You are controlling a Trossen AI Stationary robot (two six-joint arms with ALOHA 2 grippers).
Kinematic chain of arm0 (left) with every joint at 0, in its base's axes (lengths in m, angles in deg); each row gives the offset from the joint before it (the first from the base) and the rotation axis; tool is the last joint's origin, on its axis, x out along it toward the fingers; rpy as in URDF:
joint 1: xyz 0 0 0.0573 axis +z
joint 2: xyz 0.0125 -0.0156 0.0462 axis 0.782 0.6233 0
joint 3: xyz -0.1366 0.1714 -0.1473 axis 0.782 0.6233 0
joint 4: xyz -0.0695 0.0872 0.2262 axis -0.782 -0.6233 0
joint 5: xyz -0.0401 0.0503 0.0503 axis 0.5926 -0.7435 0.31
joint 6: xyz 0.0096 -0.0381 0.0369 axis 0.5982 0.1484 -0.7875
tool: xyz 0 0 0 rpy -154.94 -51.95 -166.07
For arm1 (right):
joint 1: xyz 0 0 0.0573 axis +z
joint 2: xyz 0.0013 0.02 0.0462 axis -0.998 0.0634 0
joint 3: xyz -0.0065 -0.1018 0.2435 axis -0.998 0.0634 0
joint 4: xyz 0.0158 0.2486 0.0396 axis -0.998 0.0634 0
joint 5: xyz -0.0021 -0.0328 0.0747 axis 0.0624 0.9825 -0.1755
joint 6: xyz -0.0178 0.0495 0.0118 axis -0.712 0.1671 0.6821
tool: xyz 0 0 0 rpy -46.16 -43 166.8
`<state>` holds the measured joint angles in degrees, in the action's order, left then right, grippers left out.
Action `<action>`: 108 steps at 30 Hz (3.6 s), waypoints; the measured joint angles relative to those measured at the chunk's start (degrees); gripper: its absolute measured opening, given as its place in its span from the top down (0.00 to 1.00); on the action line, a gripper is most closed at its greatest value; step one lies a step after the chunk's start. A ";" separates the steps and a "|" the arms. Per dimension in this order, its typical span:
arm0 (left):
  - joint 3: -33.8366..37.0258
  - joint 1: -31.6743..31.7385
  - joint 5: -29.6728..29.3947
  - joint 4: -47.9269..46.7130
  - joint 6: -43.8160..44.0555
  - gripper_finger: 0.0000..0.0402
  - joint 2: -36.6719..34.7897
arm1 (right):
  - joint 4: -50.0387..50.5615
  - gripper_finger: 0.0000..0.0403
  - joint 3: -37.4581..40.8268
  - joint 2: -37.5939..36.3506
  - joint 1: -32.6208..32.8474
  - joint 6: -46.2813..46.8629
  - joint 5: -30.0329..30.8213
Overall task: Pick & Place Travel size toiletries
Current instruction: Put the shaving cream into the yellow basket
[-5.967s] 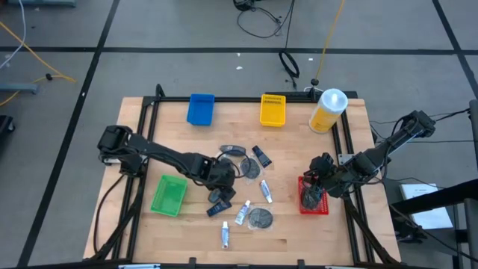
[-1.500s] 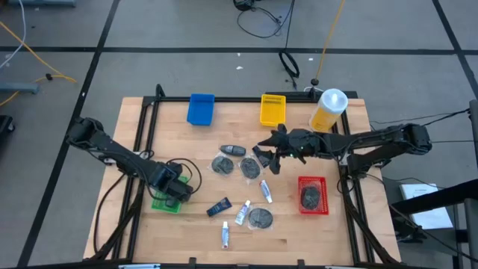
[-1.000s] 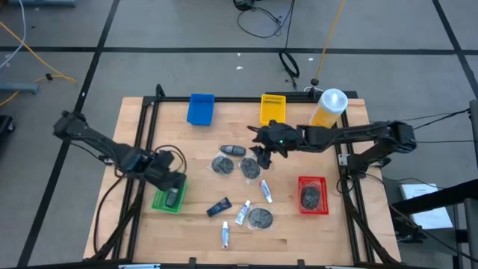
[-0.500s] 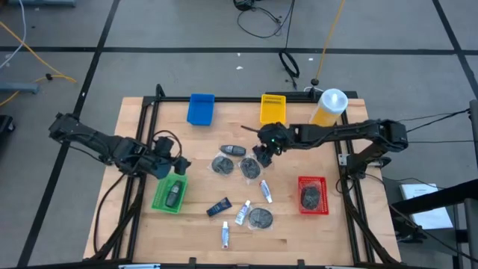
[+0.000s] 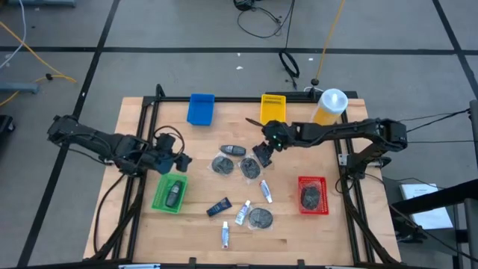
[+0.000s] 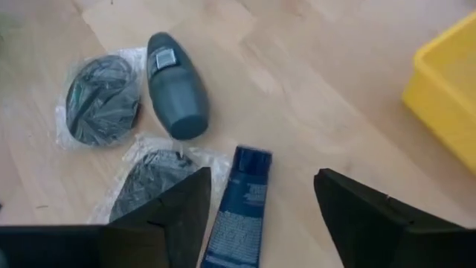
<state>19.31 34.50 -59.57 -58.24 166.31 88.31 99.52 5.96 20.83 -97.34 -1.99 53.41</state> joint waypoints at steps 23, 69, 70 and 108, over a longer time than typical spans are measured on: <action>0.02 3.74 2.05 0.33 -1.84 0.29 0.01 | -10.96 0.39 -0.11 10.20 2.78 -2.60 0.22; 0.04 3.79 2.06 0.25 -3.62 0.29 0.00 | -7.84 0.69 0.06 -3.22 -8.47 2.86 0.10; 0.04 3.79 1.83 0.26 -3.76 0.29 0.02 | -8.89 0.69 0.02 -3.60 -9.51 2.87 0.11; 0.04 3.79 -2.06 0.72 -3.65 0.29 0.00 | -26.97 0.68 -0.01 8.67 -26.83 8.95 1.59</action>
<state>19.35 38.30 -61.63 -57.52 162.66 88.31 72.55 5.95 29.49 -124.17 6.96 55.01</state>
